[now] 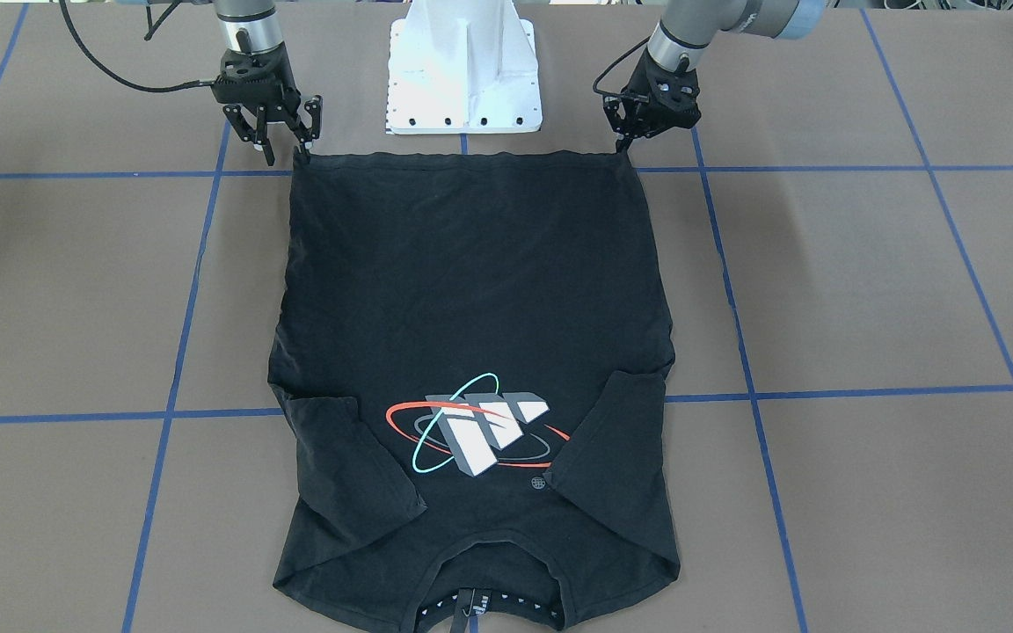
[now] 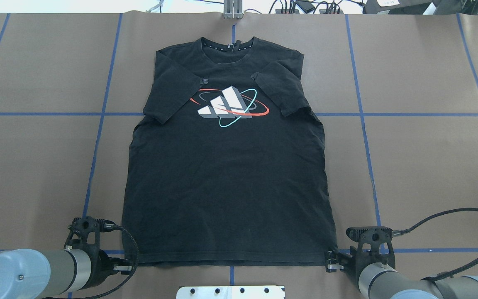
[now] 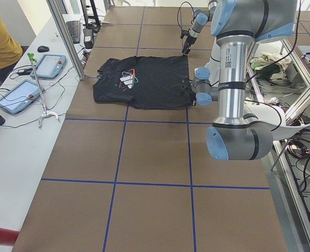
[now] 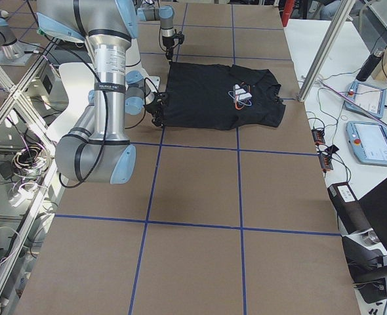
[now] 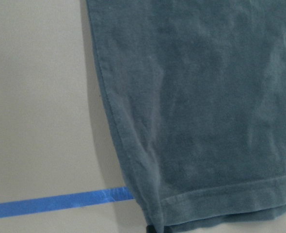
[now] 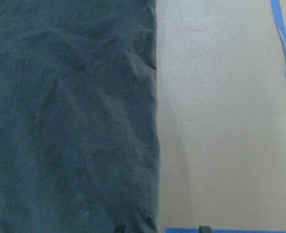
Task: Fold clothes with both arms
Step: 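Grasp the hem corners with the left and right grippers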
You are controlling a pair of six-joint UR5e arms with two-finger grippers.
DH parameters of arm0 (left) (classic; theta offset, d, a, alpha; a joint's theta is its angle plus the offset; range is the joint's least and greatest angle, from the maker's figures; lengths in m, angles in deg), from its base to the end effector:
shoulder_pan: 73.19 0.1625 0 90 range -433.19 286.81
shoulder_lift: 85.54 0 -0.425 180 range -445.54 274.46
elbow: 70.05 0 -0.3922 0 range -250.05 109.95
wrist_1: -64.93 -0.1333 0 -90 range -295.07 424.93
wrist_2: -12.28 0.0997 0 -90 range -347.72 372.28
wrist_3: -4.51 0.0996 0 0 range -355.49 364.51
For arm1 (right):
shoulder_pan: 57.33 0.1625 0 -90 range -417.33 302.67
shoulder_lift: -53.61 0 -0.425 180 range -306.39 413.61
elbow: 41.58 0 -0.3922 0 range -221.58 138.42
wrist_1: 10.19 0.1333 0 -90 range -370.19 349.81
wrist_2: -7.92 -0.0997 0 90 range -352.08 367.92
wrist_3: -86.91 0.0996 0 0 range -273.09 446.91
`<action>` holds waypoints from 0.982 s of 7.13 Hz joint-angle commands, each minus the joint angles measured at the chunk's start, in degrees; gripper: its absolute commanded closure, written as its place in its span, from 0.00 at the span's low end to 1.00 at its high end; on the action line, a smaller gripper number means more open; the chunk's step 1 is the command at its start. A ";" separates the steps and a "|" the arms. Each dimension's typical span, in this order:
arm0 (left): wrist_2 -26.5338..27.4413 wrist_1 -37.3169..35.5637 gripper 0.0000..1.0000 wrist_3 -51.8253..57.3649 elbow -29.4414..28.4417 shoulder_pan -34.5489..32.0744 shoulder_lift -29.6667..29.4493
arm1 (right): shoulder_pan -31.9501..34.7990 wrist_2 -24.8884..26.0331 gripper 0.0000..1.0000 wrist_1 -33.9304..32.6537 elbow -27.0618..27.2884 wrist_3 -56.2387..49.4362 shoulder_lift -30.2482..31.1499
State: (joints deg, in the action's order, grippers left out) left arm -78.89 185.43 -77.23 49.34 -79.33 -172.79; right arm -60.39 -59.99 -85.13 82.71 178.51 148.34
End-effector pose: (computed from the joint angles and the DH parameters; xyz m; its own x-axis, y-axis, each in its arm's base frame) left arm 0.4512 -0.1806 0.3814 0.5468 0.0856 -0.8329 0.0114 0.9939 0.1097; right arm -0.4504 -0.1469 0.3882 0.7045 -0.0118 0.7096 -0.2341 0.9401 0.2480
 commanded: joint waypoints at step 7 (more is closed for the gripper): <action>0.03 0.00 1.00 0.00 -0.04 -0.01 0.06 | -3.44 1.99 0.82 -1.70 -0.20 3.41 0.01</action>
State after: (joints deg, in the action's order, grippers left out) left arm -78.89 185.43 -77.23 49.30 -79.34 -172.66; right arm -63.72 -58.06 -86.75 82.54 181.87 148.32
